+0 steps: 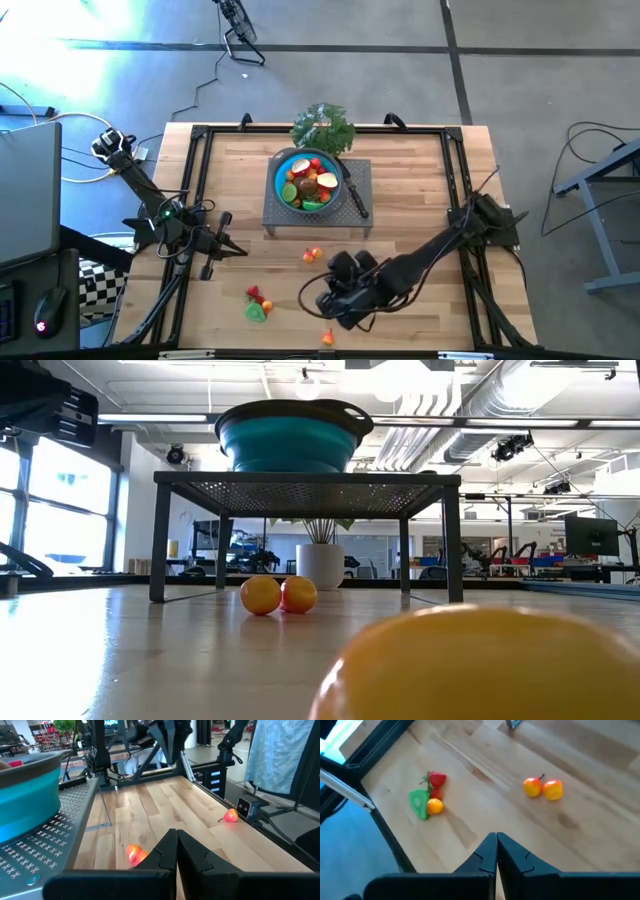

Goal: Pick & Place Fruit
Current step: Put the pear into the blue strainer bowl on the shelf

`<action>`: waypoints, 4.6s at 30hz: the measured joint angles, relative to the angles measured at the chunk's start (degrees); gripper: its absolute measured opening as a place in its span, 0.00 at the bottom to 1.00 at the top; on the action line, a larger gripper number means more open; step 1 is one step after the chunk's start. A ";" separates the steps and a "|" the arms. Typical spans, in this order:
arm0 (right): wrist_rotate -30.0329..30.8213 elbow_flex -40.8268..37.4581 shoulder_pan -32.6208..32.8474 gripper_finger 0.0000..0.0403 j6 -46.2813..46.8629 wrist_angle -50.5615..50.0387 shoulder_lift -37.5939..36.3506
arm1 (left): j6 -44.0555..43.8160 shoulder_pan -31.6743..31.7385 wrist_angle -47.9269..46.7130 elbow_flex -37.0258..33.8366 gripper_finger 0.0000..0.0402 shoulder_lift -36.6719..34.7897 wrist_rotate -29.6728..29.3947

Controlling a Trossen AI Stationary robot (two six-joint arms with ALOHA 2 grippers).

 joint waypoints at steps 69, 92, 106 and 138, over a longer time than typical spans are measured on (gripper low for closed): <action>-37.75 12.69 0.60 0.82 35.58 6.70 23.46 | -5.80 0.00 -10.73 0.02 0.00 0.13 -0.44; -37.74 12.74 1.32 0.61 38.21 5.88 24.91 | -6.03 -0.02 -12.48 0.02 0.00 0.09 -0.46; -34.84 12.72 1.32 0.44 38.19 6.05 24.91 | -7.08 0.00 -12.59 0.02 0.00 0.09 -0.48; -33.76 12.72 1.39 0.30 37.51 6.27 24.85 | -7.34 0.00 -13.34 0.02 0.00 0.11 -0.48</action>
